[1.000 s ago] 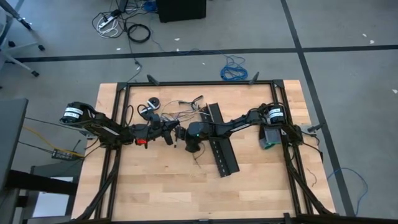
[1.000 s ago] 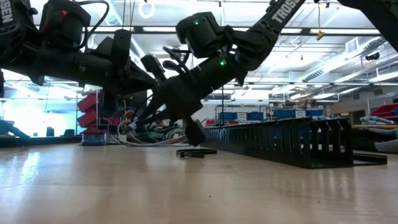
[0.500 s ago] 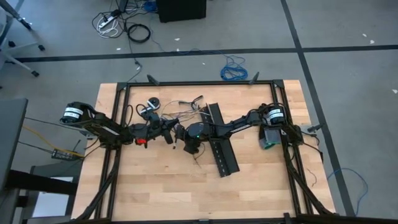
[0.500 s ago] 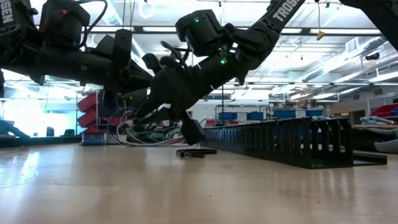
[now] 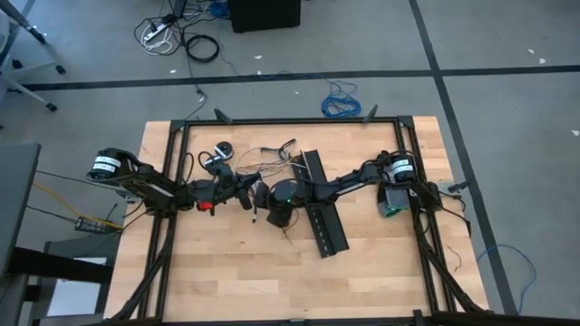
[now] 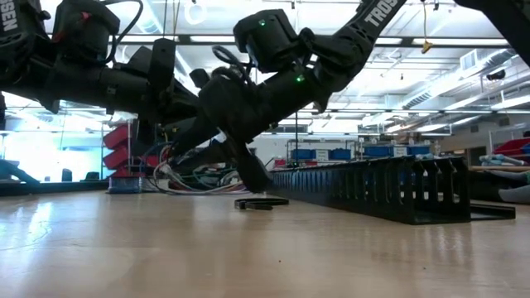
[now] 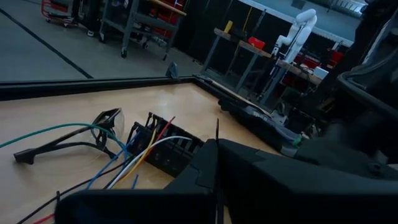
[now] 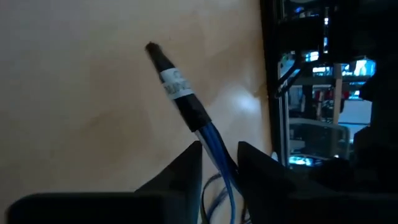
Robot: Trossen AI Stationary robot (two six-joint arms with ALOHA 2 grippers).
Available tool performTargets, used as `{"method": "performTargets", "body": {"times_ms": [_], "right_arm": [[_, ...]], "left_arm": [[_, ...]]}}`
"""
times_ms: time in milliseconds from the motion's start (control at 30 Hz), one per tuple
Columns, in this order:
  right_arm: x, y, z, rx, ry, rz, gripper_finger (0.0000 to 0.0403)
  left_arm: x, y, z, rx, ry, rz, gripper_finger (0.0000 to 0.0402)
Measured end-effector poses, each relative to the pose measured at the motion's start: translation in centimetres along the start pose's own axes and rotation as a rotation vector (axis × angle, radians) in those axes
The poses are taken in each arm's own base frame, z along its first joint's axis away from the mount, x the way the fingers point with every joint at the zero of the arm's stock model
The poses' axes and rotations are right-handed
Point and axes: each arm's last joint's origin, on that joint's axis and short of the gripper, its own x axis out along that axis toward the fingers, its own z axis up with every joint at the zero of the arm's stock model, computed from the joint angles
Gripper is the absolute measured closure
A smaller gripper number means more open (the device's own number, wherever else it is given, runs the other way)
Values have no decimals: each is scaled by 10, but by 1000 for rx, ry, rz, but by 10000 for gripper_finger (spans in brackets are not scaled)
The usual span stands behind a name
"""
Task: Ziptie cables
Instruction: Wrap the black zip tie on the cable
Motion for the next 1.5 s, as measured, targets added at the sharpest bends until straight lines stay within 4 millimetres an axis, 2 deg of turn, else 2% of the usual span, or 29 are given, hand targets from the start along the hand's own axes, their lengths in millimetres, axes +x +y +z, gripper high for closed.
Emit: {"method": "performTargets", "body": {"times_ms": [133, 267, 367, 500, 633, 767, 833, 1000, 1200, 1267, 1367, 1433, 1500], "right_arm": [[0, 1, 4, 85, -40, 15, 386], [-2, -2, 10, 208, -69, -19, 394], [-8, -13, 12, 299, -47, -58, 398], [-31, -47, 15, 427, -8, -170, 400], [-62, -84, 7, 565, -30, -217, 401], [-87, -118, -15, 727, -156, -271, 402], [-91, -128, -31, 800, -216, -271, 402], [-85, -137, -69, 943, -289, -247, 402], [-81, -155, -87, 963, -330, -300, 402], [-73, -167, -96, 980, -379, -347, 402], [-57, -179, -110, 1055, -463, -311, 402], [-39, -180, -116, 1094, -483, -290, 402], [-27, -181, -114, 1116, -523, -245, 403]], "left_arm": [[0, 0, 0, 17, 0, 0, 401], [0, 0, 1, 17, -5, -3, 402], [0, -3, 4, 41, -26, -40, 401], [-2, -7, 14, 95, -104, -89, 402], [-3, -7, 29, 132, -170, -82, 401], [-3, -1, 47, 181, -241, -79, 401], [-3, 6, 57, 199, -267, -69, 401], [0, 18, 81, 219, -300, -5, 401], [-10, 24, 104, 247, -352, 0, 401], [-15, 28, 111, 255, -369, 27, 402], [-23, 30, 123, 262, -386, 38, 401], [-28, 31, 124, 294, -361, 57, 402], [-33, 31, 130, 322, -350, 84, 401]]}}
